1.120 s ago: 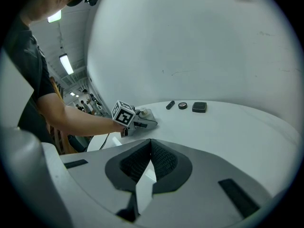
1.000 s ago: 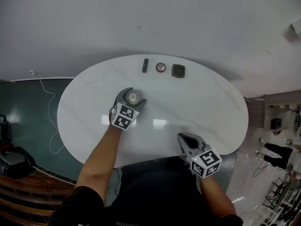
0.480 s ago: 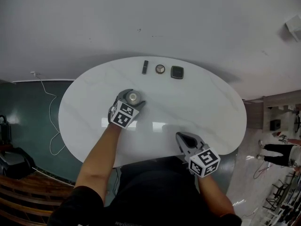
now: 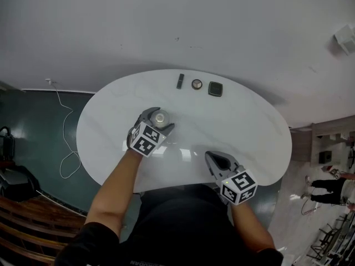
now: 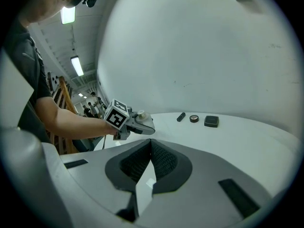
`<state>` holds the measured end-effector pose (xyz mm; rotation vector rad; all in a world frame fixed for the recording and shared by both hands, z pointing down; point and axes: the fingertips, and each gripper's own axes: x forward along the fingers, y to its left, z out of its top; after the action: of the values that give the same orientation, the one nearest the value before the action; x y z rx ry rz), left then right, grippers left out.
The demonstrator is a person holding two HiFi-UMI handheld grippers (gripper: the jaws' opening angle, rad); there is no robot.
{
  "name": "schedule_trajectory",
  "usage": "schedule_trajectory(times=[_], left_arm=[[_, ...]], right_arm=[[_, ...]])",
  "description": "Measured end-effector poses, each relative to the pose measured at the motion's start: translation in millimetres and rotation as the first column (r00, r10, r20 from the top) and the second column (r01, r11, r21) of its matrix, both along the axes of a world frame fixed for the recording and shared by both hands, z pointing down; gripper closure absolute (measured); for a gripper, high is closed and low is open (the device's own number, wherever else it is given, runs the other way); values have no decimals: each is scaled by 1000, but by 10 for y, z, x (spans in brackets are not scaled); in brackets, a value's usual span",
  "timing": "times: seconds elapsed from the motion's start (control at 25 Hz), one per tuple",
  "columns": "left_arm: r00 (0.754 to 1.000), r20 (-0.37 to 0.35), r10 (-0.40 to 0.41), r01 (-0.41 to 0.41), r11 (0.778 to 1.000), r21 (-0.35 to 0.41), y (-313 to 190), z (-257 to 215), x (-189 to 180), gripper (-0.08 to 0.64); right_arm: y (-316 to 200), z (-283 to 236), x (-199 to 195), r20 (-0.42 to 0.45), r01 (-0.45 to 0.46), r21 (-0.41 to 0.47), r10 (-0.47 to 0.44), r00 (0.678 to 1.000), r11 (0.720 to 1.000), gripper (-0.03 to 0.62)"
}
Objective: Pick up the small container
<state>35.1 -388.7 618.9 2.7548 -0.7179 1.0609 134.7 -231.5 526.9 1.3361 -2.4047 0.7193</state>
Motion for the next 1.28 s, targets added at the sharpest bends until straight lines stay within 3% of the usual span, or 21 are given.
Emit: schedule_trajectory(times=[0.56, 0.88, 1.28], left_arm=[[1000, -8, 8, -8, 1000, 5, 527, -736, -287, 216], [997, -65, -42, 43, 999, 20, 682, -1024, -404, 216], [992, -87, -92, 95, 995, 37, 901, -1346, -585, 216]], right_arm=[[-60, -353, -234, 5, 90, 89, -91, 996, 992, 598], [-111, -459, -335, 2, 135, 132, -137, 991, 982, 598], [-252, -653, -490, -29, 178, 193, -176, 984, 965, 598]])
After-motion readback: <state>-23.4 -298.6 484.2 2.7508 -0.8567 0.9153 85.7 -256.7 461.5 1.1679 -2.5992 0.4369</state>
